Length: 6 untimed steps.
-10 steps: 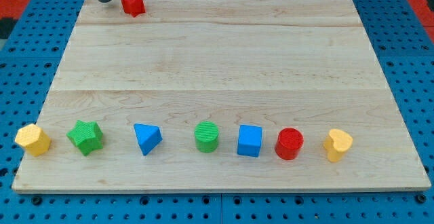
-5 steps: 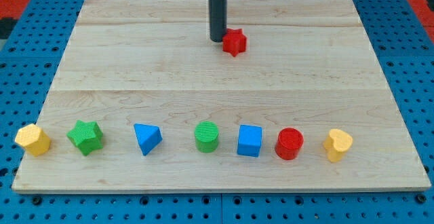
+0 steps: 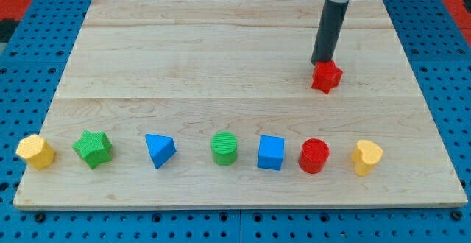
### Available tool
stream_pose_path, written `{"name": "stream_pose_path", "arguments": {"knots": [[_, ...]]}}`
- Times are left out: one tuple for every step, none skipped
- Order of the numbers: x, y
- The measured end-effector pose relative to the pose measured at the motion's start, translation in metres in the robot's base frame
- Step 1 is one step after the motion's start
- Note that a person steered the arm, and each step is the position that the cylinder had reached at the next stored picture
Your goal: Push the red star into the yellow heart
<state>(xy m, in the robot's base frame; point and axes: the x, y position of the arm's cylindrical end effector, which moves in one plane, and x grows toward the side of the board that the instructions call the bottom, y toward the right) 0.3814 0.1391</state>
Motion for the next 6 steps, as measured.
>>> {"name": "stream_pose_path", "arguments": {"knots": [[0.023, -0.011], [0.055, -0.012], [0.078, 0.005], [0.100, 0.014], [0.124, 0.027], [0.132, 0.045]]}}
